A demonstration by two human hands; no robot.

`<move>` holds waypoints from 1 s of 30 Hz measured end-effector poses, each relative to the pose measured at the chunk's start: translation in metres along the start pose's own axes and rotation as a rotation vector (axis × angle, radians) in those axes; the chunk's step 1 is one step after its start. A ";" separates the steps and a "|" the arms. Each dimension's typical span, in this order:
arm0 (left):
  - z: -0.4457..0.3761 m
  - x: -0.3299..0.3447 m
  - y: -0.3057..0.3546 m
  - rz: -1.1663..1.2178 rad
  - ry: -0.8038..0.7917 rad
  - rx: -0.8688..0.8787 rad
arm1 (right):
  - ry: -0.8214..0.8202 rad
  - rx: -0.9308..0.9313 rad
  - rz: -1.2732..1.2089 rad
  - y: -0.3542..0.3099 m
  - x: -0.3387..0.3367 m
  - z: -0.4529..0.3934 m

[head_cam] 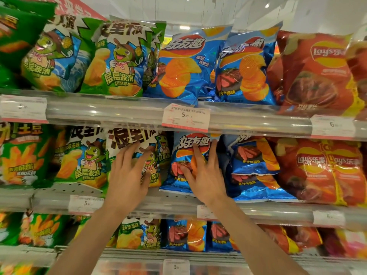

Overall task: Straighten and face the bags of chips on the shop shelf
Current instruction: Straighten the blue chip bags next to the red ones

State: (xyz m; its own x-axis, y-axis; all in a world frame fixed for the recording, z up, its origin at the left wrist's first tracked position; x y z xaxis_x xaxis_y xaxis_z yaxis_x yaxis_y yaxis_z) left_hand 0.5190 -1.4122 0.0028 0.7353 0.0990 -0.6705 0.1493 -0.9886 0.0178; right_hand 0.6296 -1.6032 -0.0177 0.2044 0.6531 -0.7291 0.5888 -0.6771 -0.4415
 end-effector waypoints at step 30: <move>0.055 0.017 0.171 1.018 -0.306 -0.509 | 0.276 0.390 -0.684 0.172 -0.161 0.137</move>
State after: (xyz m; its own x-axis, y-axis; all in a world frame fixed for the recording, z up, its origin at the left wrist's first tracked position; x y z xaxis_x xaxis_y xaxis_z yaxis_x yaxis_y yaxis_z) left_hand 0.5207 -1.5858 -0.0467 0.4892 -0.8091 -0.3255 -0.1174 -0.4309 0.8947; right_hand 0.5904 -1.8713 -0.0475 0.1142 0.9881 -0.1025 0.3495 -0.1366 -0.9269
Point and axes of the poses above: each hand's wrist, its own z-axis away from the middle knuckle, its own x-axis out of the palm, y = z × x, the point moved 6 cm from there along -z, towards the middle knuckle, and after that the axes turned 11 degrees about -z, right-handed, at the moved point
